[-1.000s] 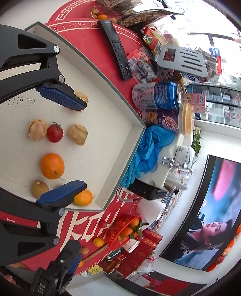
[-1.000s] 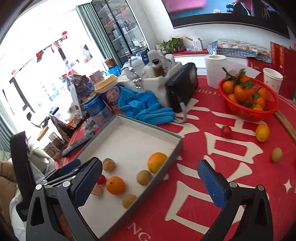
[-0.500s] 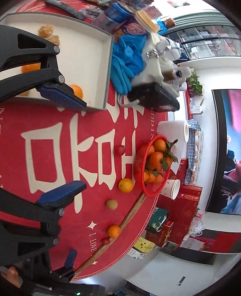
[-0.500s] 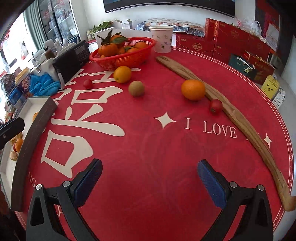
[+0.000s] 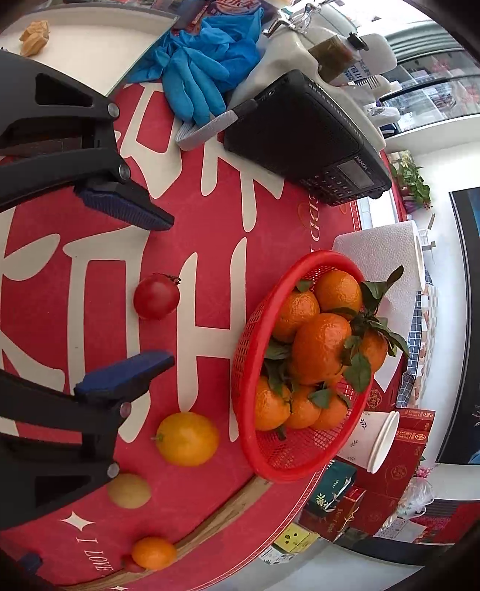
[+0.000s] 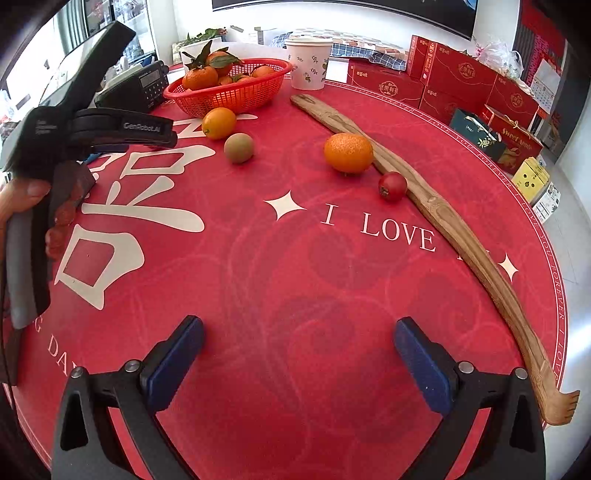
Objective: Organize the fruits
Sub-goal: 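Grasp a red tomato with the left tool while the right tool grasps a mandarin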
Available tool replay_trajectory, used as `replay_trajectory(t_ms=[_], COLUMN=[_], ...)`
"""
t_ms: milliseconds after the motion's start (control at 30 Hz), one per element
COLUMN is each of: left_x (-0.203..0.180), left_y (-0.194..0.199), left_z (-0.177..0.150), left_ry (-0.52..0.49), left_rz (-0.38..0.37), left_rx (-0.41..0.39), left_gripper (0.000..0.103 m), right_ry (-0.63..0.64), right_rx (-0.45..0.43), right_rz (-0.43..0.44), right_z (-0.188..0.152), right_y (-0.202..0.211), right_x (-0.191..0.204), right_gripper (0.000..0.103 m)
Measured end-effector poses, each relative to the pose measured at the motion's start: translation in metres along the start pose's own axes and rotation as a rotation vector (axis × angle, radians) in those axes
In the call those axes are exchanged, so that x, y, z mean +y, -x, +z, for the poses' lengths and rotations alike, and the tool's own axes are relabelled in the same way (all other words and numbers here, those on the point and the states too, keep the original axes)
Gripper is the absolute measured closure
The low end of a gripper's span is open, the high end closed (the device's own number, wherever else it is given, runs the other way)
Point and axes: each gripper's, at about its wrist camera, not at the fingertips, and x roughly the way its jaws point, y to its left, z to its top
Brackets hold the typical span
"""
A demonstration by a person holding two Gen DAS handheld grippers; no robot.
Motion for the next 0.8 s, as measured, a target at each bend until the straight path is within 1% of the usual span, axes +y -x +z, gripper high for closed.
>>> replay_trajectory(t_ms=[33, 67, 100, 167, 233, 300, 367, 500, 600, 667, 733, 800], left_x=[0.0, -0.001, -0.003, -0.005, -0.002, 0.007, 0.013, 0.024, 0.032, 0.034, 0.035, 0.035], left_y=[0.0, 0.002, 0.003, 0.008, 0.016, 0.031, 0.048, 0.074, 0.082, 0.084, 0.085, 0.086], left_z=[0.0, 0.0, -0.002, -0.008, -0.021, -0.041, -0.066, -0.107, -0.118, -0.119, -0.12, -0.122], left_ry=[0.009, 0.009, -0.01, -0.03, -0.031, -0.016, -0.013, -0.033, -0.033, -0.034, -0.043, -0.038], left_rz=[-0.025, -0.048, -0.039, -0.033, -0.047, -0.064, -0.081, -0.105, -0.123, -0.138, -0.144, -0.153], left_rx=[0.004, 0.004, 0.003, -0.003, 0.005, 0.026, 0.03, -0.004, -0.023, -0.027, -0.027, -0.028], left_gripper=[0.05, 0.071, 0.079, 0.079, 0.079, 0.079, 0.079, 0.079, 0.079, 0.078, 0.078, 0.078], right_ry=[-0.002, -0.004, -0.006, -0.006, -0.007, -0.011, -0.018, -0.027, -0.089, -0.142, -0.149, -0.141], right_rx=[0.001, 0.002, 0.001, -0.004, -0.011, -0.018, -0.022, -0.023, -0.043, -0.087, -0.129, -0.159], right_rz=[-0.001, -0.003, -0.004, -0.005, -0.006, -0.008, -0.012, -0.014, 0.004, 0.006, -0.046, -0.071], right_z=[0.0, 0.001, 0.001, 0.001, 0.0, 0.001, 0.002, 0.008, 0.015, 0.019, 0.031, 0.046], right_y=[0.0, 0.0, -0.001, -0.001, -0.001, -0.001, -0.002, -0.005, -0.006, -0.003, 0.0, 0.0], right_x=[0.0, 0.0, 0.001, 0.001, 0.0, 0.0, 0.0, -0.002, -0.014, -0.024, -0.028, -0.029], right_gripper=[0.0, 0.0, 0.0, 0.0, 0.0, 0.0, 0.0, 0.0, 0.0, 0.0, 0.0, 0.0])
